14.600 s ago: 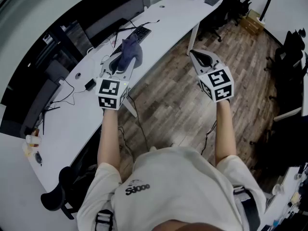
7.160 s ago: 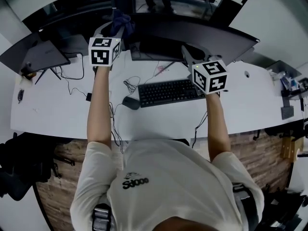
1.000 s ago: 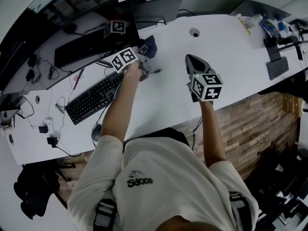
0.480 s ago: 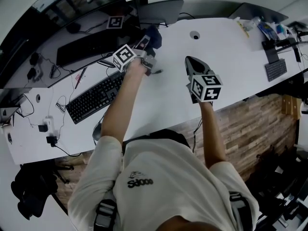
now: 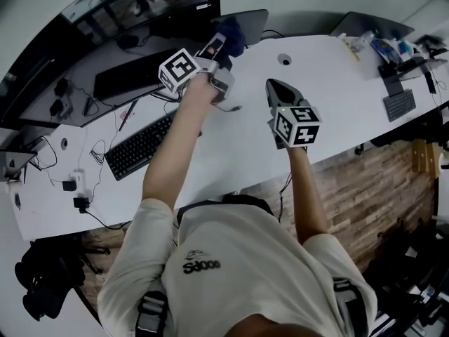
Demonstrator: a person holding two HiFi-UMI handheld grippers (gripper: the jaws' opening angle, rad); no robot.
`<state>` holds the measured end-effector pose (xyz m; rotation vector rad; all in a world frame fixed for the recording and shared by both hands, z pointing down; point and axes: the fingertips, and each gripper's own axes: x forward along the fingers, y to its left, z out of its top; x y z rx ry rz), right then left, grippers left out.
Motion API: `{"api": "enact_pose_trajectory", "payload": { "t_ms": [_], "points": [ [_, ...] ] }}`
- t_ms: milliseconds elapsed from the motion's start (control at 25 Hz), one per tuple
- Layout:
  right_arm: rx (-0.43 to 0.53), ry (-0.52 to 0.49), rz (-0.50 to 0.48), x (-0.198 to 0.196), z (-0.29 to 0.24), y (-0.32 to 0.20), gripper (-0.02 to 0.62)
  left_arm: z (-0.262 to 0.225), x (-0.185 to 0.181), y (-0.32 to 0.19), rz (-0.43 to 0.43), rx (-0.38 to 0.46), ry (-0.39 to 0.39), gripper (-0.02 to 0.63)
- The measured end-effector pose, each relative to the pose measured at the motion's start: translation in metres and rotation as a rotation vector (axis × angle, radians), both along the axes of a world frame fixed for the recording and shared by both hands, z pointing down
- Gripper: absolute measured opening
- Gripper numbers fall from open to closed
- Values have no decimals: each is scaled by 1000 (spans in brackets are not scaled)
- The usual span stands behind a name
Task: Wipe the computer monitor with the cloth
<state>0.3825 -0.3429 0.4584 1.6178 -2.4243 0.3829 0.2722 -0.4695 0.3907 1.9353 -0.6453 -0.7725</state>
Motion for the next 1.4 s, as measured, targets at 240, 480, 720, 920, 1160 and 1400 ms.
{"api": "enact_pose_trajectory", "payload": {
  "t_ms": [240, 480, 720, 920, 1160, 1400],
  "points": [
    [73, 2, 17, -9, -41, 6, 6, -49, -4, 19, 13, 56, -2, 133],
    [139, -15, 28, -20, -79, 7, 6, -103, -1, 27, 65, 155, -5, 133],
    [177, -23, 27, -31, -106, 11, 6, -160, -2, 62, 125, 393, -85, 133],
    [207, 52, 1, -54, -129, 13, 6, -165, -33, 96, 111, 606, -436, 133],
    [285, 134, -105, -121, -166, 18, 6, -162, -123, 134, 33, 793, -846, 135],
    [372, 125, -185, -192, -196, 26, 6, -152, -258, 150, -255, 745, -1178, 133]
  ]
}}
